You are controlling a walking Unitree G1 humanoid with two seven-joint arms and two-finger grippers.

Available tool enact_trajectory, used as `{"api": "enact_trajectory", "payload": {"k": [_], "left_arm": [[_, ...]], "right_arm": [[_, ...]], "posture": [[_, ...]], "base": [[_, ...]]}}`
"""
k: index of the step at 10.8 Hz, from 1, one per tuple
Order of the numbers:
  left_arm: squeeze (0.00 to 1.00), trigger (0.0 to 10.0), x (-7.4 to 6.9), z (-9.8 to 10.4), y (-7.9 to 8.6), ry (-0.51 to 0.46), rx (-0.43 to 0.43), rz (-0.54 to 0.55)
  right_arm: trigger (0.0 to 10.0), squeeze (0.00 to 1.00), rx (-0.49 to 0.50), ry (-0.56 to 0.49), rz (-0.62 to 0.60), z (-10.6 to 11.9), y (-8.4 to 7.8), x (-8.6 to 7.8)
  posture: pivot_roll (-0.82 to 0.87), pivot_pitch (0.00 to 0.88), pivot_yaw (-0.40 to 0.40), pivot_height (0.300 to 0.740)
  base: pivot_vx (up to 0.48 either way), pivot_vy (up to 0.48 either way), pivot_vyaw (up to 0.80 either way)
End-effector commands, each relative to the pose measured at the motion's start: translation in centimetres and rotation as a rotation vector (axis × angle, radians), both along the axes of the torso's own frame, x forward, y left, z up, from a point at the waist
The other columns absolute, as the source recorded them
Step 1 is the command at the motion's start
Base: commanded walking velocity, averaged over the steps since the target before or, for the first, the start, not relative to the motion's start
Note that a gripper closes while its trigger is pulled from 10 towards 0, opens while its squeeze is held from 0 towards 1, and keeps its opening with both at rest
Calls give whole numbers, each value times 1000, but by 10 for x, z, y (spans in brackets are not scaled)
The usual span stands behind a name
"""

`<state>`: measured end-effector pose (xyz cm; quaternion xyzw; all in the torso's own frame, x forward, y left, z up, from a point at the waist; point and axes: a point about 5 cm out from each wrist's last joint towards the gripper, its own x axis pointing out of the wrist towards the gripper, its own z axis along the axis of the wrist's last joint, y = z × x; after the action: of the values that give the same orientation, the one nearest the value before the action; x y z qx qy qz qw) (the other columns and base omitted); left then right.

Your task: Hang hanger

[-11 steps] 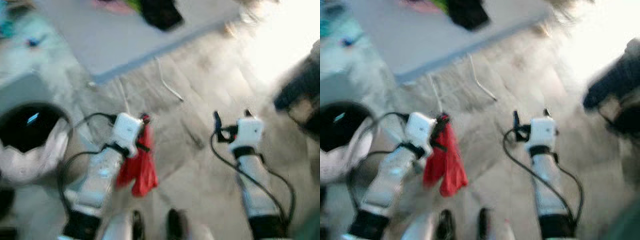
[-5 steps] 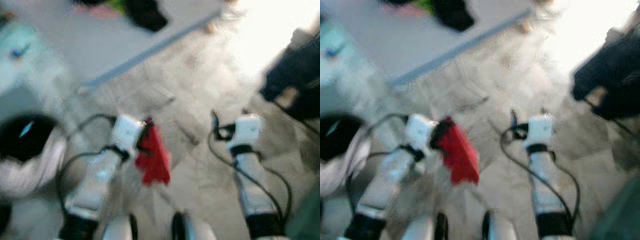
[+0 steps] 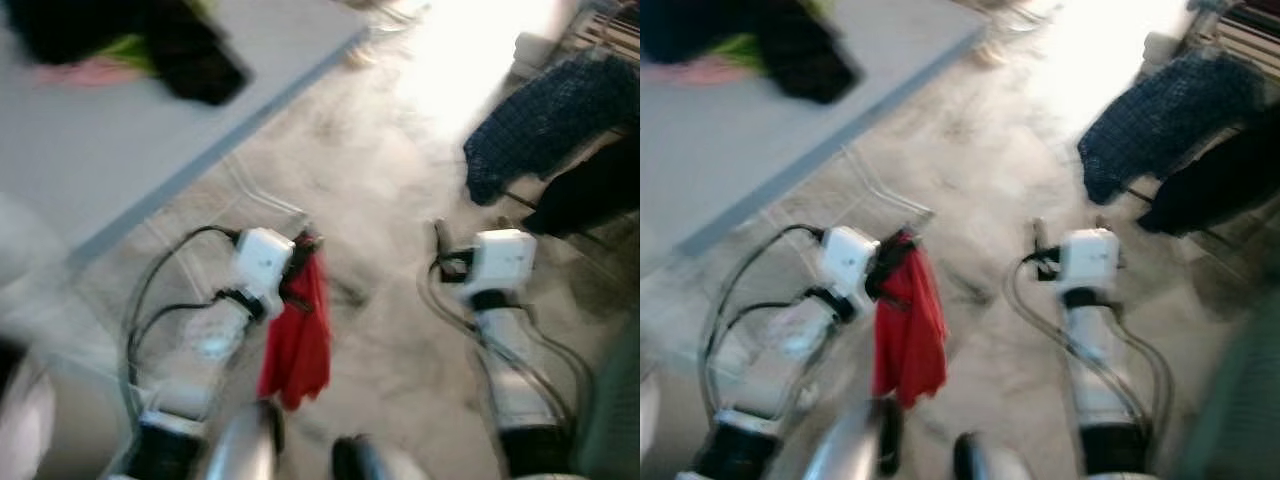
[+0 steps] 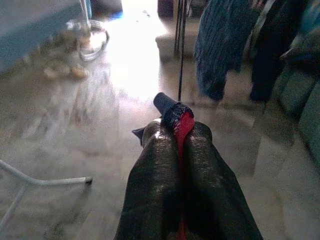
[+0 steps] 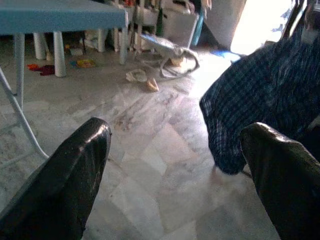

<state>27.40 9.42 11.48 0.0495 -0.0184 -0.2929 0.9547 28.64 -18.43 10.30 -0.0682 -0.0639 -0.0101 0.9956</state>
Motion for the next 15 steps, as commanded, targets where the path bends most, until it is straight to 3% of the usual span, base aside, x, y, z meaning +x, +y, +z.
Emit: {"api": "enact_trajectory", "payload": {"k": [1,4,6,7,8,10,11,14,15], "left_arm": [[0,10000,-2,4,-9,-14,-16,-21],[0,10000,-5,-8,-17,33,-11,-37],[0,10000,-5,-28,-8,95,-9,8],[0,10000,-5,-35,3,101,18,40],[0,10000,-4,-38,17,92,56,87],[0,10000,5,-30,23,13,67,124],[0,10000,9,-28,26,-6,67,167],[0,10000,3,-29,19,-51,56,216],[0,10000,2,-30,15,-42,55,157]], "right_arm": [[10000,0,-7,14,-34,-3,-11,-3],[10000,0,22,-2,-80,-5,-10,3],[10000,0,69,39,-119,-20,-11,-7],[10000,0,44,39,-98,-23,-10,-11],[10000,0,4,26,-93,-19,-17,-11],[10000,0,-13,24,-77,-16,-22,-3],[10000,0,-19,22,-39,-14,-16,3],[10000,0,-44,13,36,-11,-3,11],[10000,0,-40,5,30,-10,-2,14]], "posture": [[-9,177,5,740],[-17,128,63,740],[-38,106,37,740],[-48,87,24,740],[-39,80,6,740],[-13,85,-29,740],[0,78,-61,740],[18,55,-74,740],[14,56,-62,740]], "base": [[424,0,-800],[285,386,-800],[276,392,-800],[266,401,-800],[244,412,-800],[0,210,-800],[0,0,0],[0,0,0],[0,0,0]]}}
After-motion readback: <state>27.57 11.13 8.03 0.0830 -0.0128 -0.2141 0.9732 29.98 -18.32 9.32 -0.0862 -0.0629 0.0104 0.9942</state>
